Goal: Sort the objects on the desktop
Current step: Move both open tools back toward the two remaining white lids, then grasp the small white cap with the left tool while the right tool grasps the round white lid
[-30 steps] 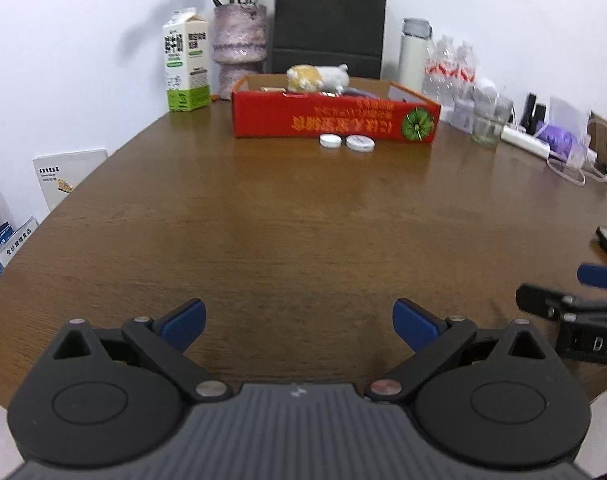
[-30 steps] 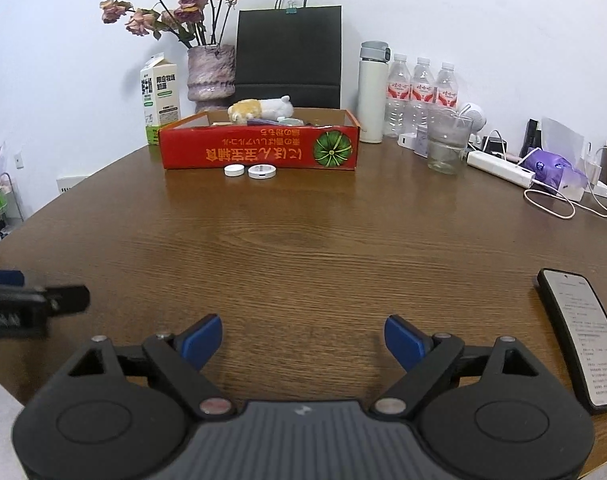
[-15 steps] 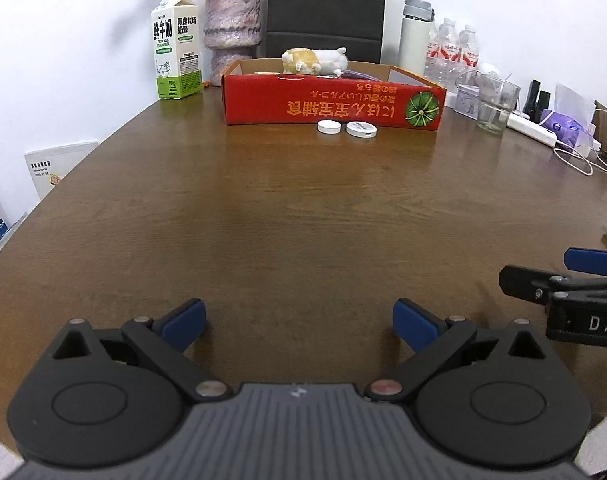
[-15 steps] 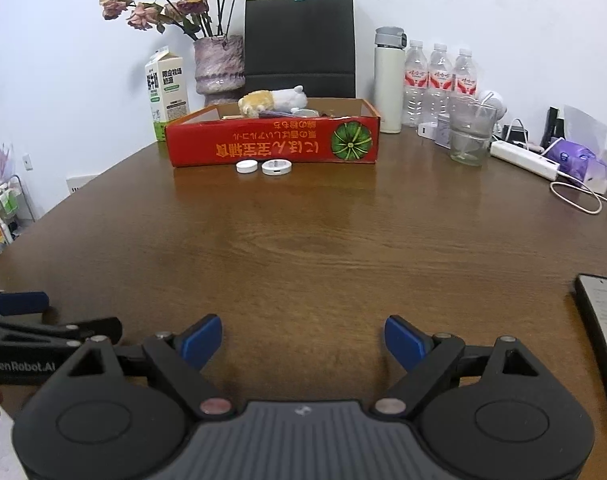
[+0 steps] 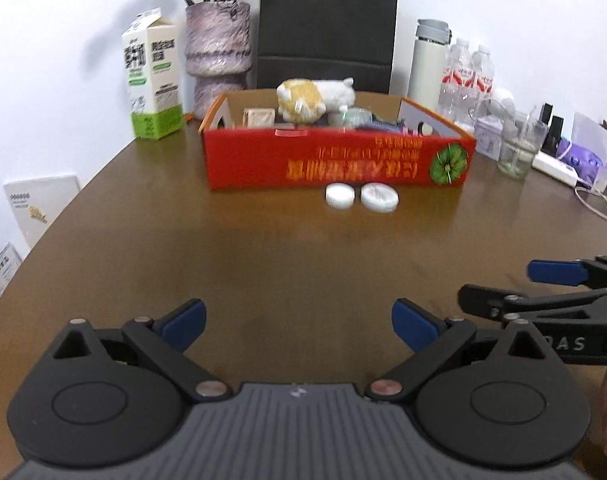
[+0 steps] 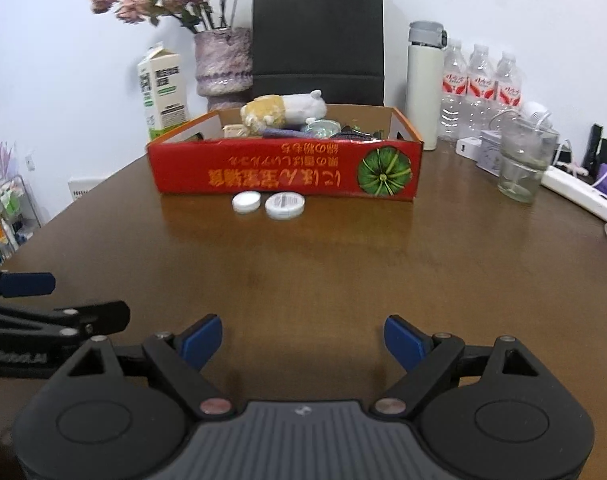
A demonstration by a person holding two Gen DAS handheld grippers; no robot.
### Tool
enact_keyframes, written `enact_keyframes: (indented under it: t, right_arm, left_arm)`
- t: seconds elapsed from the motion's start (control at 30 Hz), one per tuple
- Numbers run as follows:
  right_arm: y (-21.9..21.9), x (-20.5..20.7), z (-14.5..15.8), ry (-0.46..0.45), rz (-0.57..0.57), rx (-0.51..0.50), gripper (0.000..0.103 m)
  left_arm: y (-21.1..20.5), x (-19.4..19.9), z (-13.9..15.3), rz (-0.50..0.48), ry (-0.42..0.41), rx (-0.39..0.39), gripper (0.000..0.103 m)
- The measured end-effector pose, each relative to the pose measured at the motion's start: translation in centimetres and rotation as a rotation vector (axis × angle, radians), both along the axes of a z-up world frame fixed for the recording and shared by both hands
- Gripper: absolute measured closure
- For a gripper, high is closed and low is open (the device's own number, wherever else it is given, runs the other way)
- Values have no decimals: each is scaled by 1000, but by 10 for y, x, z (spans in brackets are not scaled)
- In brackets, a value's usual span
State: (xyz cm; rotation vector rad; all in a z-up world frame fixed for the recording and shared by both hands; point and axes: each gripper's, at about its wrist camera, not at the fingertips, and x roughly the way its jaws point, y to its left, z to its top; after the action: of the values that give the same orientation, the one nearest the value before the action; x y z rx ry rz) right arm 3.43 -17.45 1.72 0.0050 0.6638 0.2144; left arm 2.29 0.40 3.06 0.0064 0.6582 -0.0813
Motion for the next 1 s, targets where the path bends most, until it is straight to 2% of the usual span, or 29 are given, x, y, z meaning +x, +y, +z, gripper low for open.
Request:
enact_keyframes:
  t: [0.1, 0.17, 0.3, 0.4, 0.53, 0.6, 0.73, 0.8, 0.9, 1.0]
  right_arm:
    - [4, 29, 2, 7, 17, 3, 18]
    - [7, 47, 2, 11, 21, -8, 25]
    - [10, 81, -3, 27, 68, -5, 30]
    - [15, 106, -8, 42, 93, -7, 36]
    - [22, 131, -13, 33, 122, -13, 45]
    - [25, 139, -14, 16, 129, -22, 48]
    - [26, 148, -16, -4, 153, -24, 65]
    - [22, 149, -15, 0, 153, -9, 66]
    - [12, 144, -13, -1, 107, -25, 66]
    - [-6, 136, -10, -2, 56, -9, 66]
  left_arm:
    - [-1, 31, 2, -22, -5, 19, 6]
    - [0, 51, 0, -38, 14, 15, 9]
    - [8, 87, -4, -97, 48, -4, 14]
    - [14, 107, -9, -148, 71, -31, 18]
    - [14, 123, -17, -215, 50, -60, 19]
    - [12, 129, -19, -243, 55, -76, 20]
    - [9, 140, -23, -246, 53, -90, 25]
    - [6, 145, -22, -247, 53, -97, 27]
    - [-3, 154, -22, -229, 51, -110, 37]
    - [-15, 159, -23, -217, 40, -84, 46]
